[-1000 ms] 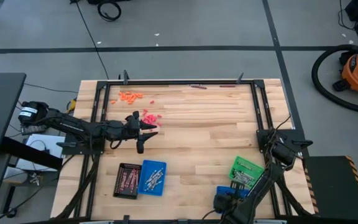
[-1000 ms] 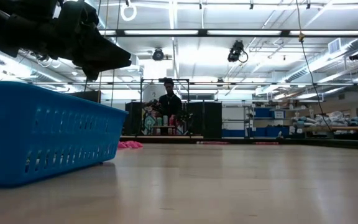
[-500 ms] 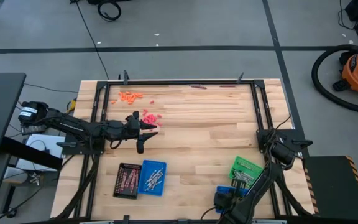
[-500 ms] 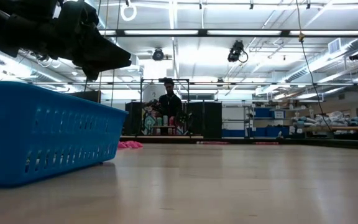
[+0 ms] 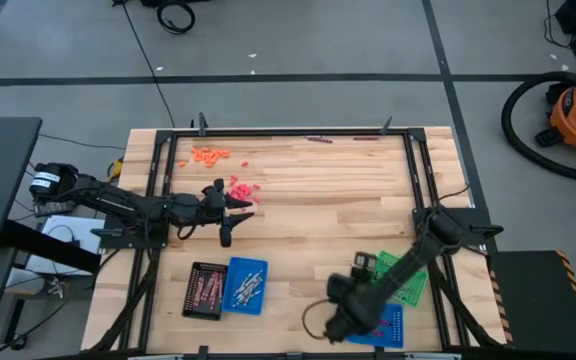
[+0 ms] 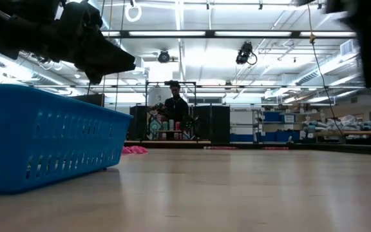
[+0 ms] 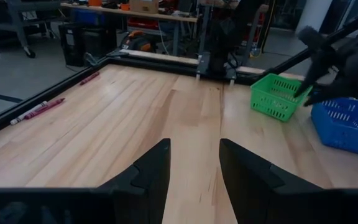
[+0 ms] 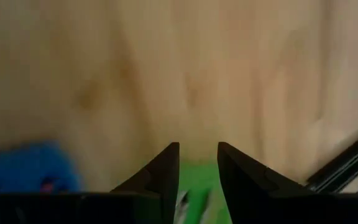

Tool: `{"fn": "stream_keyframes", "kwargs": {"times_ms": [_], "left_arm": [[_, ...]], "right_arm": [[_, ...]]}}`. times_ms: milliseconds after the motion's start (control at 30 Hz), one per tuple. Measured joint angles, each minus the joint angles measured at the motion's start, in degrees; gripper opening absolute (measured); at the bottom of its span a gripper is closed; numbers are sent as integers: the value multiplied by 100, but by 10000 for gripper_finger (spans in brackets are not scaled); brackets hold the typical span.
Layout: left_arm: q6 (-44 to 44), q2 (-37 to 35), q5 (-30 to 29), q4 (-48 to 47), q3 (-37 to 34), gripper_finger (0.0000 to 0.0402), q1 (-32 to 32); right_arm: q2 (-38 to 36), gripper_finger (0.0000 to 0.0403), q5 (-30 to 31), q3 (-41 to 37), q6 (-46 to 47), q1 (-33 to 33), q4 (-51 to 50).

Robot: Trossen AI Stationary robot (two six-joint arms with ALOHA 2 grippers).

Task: Sort crayons
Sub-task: Put the red crayon into the right blue bin

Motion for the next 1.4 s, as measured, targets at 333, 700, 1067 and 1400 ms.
{"fn": "stream_keyframes", "kwargs": {"times_ms": [333, 700, 1067, 1400], "left_arm": [[263, 0, 0, -599, -2, 149, 0], [498, 0, -36, -607, -3, 149, 4], [1616, 0, -542, -642, -2, 149, 119], [2479, 0, -539, -995, -2, 149, 844]], "right_arm": [[-2, 117, 1872, -25, -1365, -1300, 98], [-2, 117, 2763, -30, -2795, -2771, 699], [-2, 109, 2687, -30, -4375, -4218, 2034], [-2, 109, 1697, -30, -4932, -5732, 3182]]}}
